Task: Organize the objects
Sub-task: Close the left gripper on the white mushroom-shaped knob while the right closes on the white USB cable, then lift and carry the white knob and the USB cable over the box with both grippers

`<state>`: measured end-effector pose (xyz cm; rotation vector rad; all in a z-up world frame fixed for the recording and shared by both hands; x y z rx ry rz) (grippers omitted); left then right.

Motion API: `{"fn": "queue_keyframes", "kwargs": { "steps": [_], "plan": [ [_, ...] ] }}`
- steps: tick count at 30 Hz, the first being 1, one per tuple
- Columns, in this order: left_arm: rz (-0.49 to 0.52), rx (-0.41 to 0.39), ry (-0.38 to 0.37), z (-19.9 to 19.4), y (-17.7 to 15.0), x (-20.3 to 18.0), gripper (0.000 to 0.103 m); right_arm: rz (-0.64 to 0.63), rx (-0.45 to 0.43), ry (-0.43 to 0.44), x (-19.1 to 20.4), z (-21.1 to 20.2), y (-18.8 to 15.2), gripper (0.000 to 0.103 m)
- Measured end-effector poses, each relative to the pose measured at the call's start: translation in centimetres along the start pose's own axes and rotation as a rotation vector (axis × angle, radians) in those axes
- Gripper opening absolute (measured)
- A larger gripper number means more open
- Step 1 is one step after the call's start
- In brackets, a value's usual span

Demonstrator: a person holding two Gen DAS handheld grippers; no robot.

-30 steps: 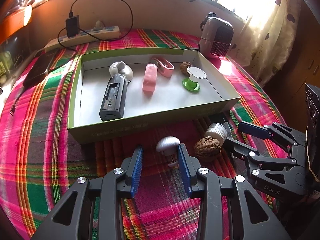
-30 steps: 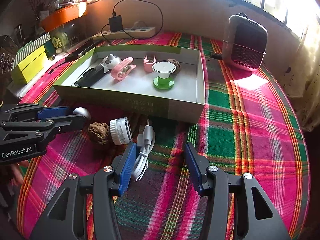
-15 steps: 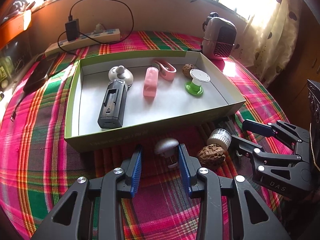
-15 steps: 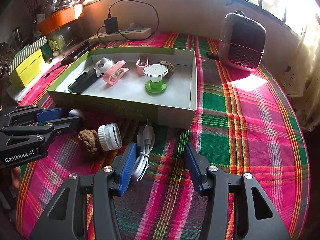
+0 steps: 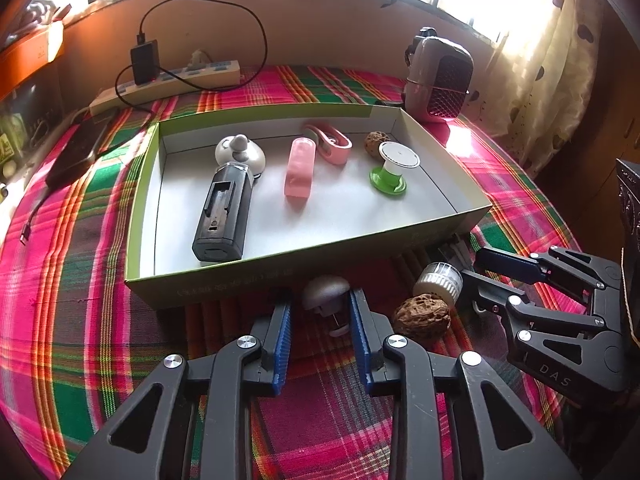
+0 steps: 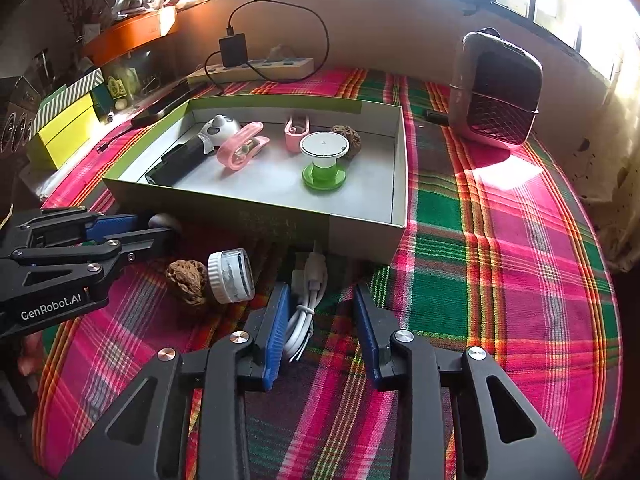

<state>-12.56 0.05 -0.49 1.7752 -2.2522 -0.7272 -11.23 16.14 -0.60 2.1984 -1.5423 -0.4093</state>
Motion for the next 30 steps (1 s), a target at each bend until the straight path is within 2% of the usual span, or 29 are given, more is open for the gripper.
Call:
{"fn": "queue_keyframes", "kwargs": {
  "steps": [5,30],
  "plan": [
    [0.005,-0.001,-0.005,0.04,-0.04,-0.16,0.022,0.009,-0.003,0.004,-0.19,-0.04,-0.02,0.018],
    [0.018,-0.006,0.003,-0.28,-0.23,-0.25,0.021,0.0,-0.009,-0.011,0.1,-0.27,-0.17,0.017]
  ]
}}
Point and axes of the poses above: each gripper's, at about its wrist camera, not at the fingertips, and z roughly the way its jaws point, x to its left, y to its top, the point moved 1 cm from there along z, roughly the way its jaws point, and after that the axes turned 9 degrees about x, right-handed, at the moved point
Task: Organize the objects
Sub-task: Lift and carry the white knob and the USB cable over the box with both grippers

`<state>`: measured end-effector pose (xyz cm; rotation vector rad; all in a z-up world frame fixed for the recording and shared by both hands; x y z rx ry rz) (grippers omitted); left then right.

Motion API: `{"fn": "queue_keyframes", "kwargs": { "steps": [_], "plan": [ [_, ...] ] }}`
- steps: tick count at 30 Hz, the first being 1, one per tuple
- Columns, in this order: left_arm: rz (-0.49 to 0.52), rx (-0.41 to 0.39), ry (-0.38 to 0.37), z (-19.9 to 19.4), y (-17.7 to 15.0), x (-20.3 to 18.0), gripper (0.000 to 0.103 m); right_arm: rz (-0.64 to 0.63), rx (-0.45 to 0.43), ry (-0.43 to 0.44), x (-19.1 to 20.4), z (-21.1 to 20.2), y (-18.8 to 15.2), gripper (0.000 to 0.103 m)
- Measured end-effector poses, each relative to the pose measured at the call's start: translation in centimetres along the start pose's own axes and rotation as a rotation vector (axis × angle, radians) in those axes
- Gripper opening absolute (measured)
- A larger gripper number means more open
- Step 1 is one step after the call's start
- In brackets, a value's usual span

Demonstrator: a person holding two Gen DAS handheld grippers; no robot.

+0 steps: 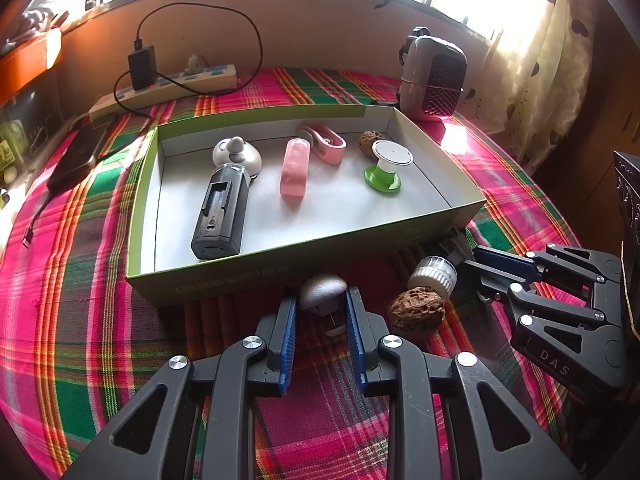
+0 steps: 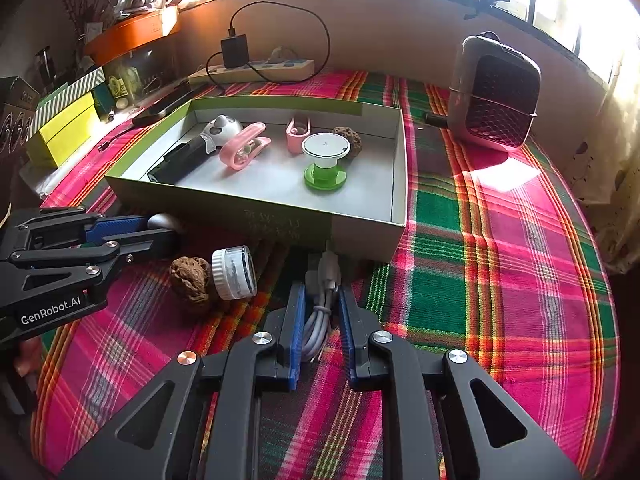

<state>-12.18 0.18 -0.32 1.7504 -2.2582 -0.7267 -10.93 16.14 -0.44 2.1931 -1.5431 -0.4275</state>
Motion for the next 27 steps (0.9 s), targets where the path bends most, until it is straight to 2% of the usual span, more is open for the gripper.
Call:
{"fn": "queue_keyframes", "kwargs": {
  "steps": [18,27],
  "plan": [
    [-0.014,-0.04,-0.001,-2.1,-0.3,0.5,0.021,0.018,-0.04,0.029,-0.4,-1.8,-0.1,0.017],
    [-0.031,-0.076,0.007,-3.6,1.0,1.2,0.021,-0.004,-0.092,0.045,-0.1,-3.8,1.5,0.017]
  ]
}}
Point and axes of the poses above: each gripper's, at about its wrist camera, not at the fingertips, and z roughly the way its jaws point, x to its left, y to its top, the point moved 1 cm from there along z, roughly the way its jaws point, and after that the axes turned 9 degrees about x, right-handed, at the moved point
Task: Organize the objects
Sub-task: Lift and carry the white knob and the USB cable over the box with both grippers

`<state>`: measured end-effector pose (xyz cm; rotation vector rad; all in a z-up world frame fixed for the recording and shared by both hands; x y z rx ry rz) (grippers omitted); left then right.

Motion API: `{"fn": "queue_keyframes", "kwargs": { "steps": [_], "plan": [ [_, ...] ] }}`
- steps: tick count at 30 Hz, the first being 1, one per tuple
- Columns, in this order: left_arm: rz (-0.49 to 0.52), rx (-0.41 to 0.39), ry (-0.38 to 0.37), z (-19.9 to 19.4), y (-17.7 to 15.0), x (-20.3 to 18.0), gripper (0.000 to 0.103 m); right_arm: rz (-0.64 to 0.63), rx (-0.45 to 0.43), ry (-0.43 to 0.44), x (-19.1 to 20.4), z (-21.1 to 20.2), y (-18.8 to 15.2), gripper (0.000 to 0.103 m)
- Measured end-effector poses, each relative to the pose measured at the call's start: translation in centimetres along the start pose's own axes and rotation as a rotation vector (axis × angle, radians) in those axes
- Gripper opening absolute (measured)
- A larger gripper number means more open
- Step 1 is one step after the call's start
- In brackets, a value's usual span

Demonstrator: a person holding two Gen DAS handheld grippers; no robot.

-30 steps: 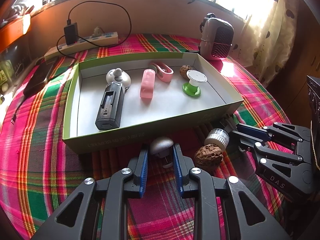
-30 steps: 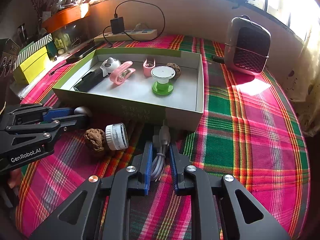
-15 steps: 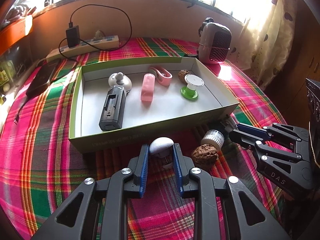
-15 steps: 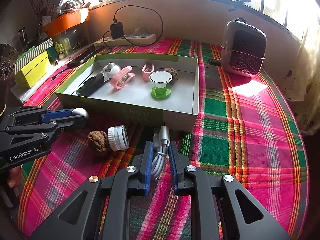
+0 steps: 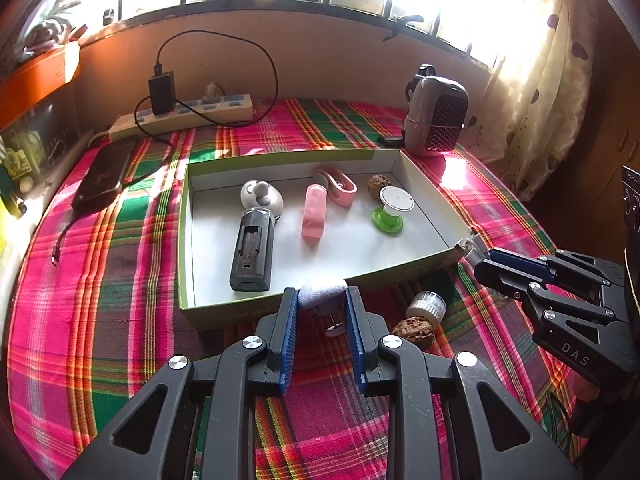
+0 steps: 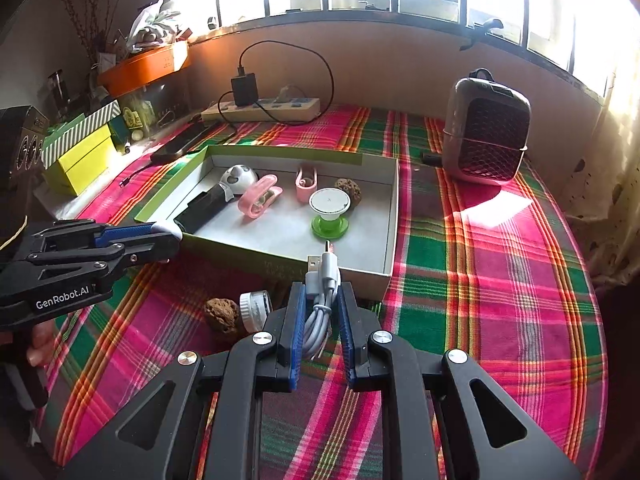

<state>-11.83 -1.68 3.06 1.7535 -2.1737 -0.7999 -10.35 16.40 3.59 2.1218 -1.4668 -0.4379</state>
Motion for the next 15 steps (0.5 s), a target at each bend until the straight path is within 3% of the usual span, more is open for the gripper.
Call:
{"fn": "queue_keyframes", "kwargs": {
  "steps": [15],
  "plan": [
    [-0.013,0.009,0.004,1.3,2.9,0.8,0.021,-0.051,0.012,0.054,1.3,1.8,4.3,0.017]
  ]
}}
Point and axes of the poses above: each gripper's, at about its wrist camera, not at the fingertips, and z roughly the way its jaws point, x to its left, y to its top, the point moved 1 cm from there along z, roughly the way its jaws point, and after that the axes turned 9 degrees about x, right-handed, at the moved point
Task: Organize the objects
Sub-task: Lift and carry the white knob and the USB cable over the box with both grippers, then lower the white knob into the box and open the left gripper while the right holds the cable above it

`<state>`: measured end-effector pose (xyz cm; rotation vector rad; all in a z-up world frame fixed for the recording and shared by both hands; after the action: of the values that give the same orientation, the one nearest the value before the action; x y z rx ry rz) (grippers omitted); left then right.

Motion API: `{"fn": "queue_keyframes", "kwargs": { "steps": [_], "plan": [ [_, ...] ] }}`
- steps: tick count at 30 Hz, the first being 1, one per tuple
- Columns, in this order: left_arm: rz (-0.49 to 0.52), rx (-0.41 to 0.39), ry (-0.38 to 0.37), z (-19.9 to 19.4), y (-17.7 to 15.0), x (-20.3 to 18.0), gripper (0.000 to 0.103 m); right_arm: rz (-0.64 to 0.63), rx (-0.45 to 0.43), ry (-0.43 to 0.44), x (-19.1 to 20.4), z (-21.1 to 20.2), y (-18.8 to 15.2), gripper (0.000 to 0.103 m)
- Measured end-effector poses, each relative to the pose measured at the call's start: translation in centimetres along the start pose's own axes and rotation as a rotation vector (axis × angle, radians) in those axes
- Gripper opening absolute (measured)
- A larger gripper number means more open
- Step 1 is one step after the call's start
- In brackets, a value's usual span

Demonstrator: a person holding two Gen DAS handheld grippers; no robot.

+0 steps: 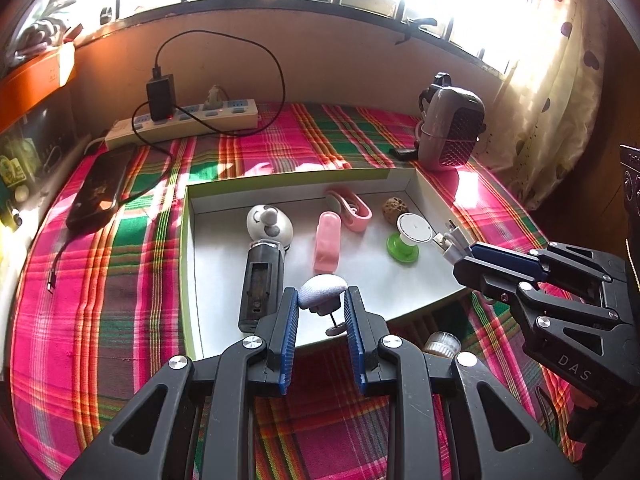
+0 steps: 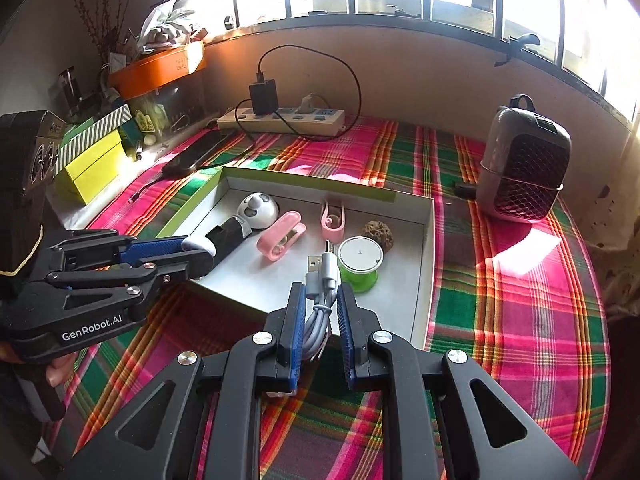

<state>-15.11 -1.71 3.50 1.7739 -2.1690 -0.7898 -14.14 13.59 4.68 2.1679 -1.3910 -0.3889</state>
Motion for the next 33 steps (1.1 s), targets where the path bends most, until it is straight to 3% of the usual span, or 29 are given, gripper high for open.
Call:
{"fn": "queue_keyframes", "kwargs": {
  "steps": [16,33],
  "plan": [
    [-0.005,0.05,0.013,3.0,1.7,0.7,0.021,-0.043,0.093,0.045,0.2,4.5,2.2,0.017],
    [0.008,0.083,0.026,5.0,2.3,0.5,0.021,-0.041,0.139,0.015,-0.4,7.4,2.9,0.017]
  ]
}}
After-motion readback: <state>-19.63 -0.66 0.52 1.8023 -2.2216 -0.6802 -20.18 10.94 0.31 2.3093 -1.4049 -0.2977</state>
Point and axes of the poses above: each gripper's, at about its wrist camera, not at the fingertips, and z roughly the way its jaws point, x to its left, y to its top, the point moved 1 cm from there along z, roughly the way its jaws point, and after that the axes turned 9 degrees about x, right-handed, at the moved point
